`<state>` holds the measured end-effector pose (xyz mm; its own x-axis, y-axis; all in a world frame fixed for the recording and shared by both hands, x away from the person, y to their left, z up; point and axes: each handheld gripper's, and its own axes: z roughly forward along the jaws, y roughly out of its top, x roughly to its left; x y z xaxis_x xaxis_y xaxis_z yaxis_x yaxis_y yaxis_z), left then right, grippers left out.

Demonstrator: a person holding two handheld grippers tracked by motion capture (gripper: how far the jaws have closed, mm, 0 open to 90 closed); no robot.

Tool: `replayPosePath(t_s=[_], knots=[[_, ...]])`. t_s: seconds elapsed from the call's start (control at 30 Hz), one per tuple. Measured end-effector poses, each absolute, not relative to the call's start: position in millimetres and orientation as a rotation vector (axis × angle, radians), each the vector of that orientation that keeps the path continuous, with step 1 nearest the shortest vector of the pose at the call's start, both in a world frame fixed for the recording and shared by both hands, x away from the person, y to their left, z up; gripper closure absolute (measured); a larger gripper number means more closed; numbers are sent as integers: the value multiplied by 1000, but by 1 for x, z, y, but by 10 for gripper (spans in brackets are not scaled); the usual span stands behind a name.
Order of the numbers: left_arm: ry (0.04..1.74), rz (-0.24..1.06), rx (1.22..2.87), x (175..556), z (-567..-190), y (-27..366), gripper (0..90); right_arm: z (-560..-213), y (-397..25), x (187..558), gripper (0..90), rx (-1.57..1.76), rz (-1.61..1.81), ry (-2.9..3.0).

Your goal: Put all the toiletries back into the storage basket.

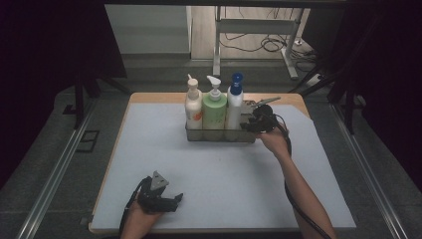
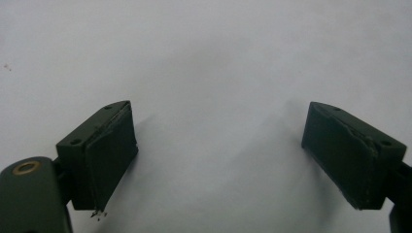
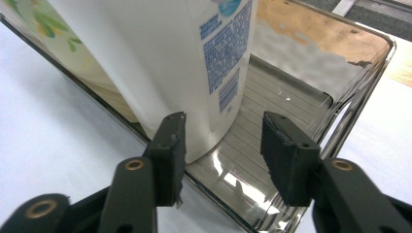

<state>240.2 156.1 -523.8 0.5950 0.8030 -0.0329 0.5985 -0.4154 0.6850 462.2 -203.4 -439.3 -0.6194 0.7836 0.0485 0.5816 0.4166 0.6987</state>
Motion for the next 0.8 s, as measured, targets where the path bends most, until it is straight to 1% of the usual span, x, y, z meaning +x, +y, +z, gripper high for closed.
replayPosePath(t_s=[0.23,0.5,0.8], knots=[[1105,397,2157,240,-524,156,121,-434,-205,458,409,1173,1017,2385],[1104,397,2156,240,-524,156,120,-429,-207,452,323,1153,1038,2384],[1104,397,2156,240,-524,156,120,-427,-209,444,292,1123,1023,2403]])
